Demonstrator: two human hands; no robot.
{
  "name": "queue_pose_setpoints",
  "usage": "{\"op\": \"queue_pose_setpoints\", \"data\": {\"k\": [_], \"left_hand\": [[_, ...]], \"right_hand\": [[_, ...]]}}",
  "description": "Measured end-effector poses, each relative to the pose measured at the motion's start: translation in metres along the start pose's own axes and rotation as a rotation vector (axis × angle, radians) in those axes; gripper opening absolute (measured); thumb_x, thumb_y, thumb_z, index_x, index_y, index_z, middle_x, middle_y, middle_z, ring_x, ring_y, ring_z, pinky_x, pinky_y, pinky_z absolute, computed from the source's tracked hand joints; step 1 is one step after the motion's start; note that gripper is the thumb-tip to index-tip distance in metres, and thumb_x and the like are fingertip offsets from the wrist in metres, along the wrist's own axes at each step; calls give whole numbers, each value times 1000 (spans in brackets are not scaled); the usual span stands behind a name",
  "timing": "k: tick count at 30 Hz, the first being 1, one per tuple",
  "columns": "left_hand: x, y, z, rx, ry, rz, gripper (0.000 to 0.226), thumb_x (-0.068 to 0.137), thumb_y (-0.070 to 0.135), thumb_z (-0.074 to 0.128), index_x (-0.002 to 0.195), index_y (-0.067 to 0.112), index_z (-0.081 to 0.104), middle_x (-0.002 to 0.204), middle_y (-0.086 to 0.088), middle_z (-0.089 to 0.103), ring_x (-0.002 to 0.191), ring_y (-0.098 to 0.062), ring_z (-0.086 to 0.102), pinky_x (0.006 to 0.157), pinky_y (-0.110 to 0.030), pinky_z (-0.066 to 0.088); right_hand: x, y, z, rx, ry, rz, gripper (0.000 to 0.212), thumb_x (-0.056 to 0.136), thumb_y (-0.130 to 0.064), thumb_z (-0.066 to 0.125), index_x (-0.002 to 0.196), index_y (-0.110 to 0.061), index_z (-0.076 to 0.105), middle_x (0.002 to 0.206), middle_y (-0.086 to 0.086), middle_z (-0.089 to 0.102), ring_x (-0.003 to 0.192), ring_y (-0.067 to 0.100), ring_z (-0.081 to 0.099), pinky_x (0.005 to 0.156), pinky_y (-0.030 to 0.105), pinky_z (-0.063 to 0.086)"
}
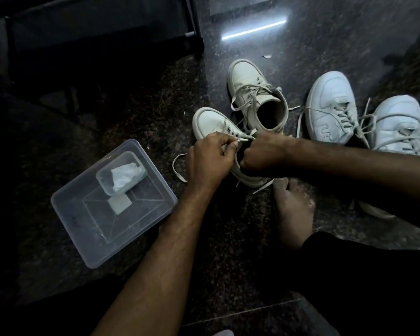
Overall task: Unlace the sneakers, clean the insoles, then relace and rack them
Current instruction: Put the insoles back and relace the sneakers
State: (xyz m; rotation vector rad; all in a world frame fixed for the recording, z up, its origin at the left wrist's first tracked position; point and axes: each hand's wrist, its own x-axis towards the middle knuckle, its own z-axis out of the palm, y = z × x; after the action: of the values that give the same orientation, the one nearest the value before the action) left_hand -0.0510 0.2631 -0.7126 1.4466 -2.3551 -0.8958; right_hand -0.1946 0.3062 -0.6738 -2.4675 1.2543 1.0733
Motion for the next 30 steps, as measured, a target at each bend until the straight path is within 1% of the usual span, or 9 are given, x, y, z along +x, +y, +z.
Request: {"op": "queue_pose_setpoints", "data": {"k": [3,7,13,16,19,22,25,27,30], "left_hand": [[0,3,1,16,-1,14,19,90,40,63,99,28,76,100,8,75,86,-20,70,76,-39,54],[0,1,2,15,8,48,18,92,35,62,99,24,74,101,5,74,88,-22,69,76,-40,52],[7,1,-3,6,-9,55,18,92,36,63,99,23,73,100,4,74,89,-21,69,76,-37,50],[4,2,-2,-4,-15,49,17,91,36,64,98,24,73,99,6,74,87,-20,69,74,-35,49],[4,4,-1,4,-10,32,17,92,37,63,98,24,73,98,6,74,85,-20,69,74,-35,50],[6,6,-1,21,-21,19,19,92,38,63,99,23,74,98,5,75,87,-23,69,74,-36,50],[6,8,-3,31,-36,18,19,92,37,63,100,24,74,98,5,75,89,-24,69,75,-37,51],[7,8,-7,34,-28,6,19,93,37,63,100,24,74,97,4,75,89,-23,69,75,-36,50],[8,7,-8,3,-13,-5,19,92,39,64,100,26,75,94,4,76,89,-22,69,74,-35,50]], "right_hand": [[-1,3,-6,83,26,19,25,96,-17,39,103,-7,60,103,11,69,96,32,67,67,33,39],[-21,10,7,9,295,54,15,85,-24,60,72,-17,59,63,1,64,58,25,66,47,25,34],[-39,-2,24,-4,763,152,13,92,-3,46,86,-10,55,68,5,57,63,27,58,51,35,41],[-37,-8,42,96,671,121,14,96,-7,37,95,-12,50,84,7,58,79,29,60,55,38,42],[-34,-1,35,239,376,231,24,95,-20,30,111,-19,48,106,2,58,87,28,66,48,32,35],[-20,5,21,124,302,173,23,88,-22,41,94,-24,63,91,-6,67,74,22,70,47,28,30],[-10,8,23,23,409,110,19,77,-21,49,71,-24,67,67,-6,63,46,17,61,41,23,15],[-14,11,35,74,552,160,29,87,-18,37,88,-19,66,76,0,62,47,22,58,38,24,20],[-31,3,48,159,742,221,17,98,-7,39,109,-12,51,84,7,56,56,27,57,39,34,42]]}}
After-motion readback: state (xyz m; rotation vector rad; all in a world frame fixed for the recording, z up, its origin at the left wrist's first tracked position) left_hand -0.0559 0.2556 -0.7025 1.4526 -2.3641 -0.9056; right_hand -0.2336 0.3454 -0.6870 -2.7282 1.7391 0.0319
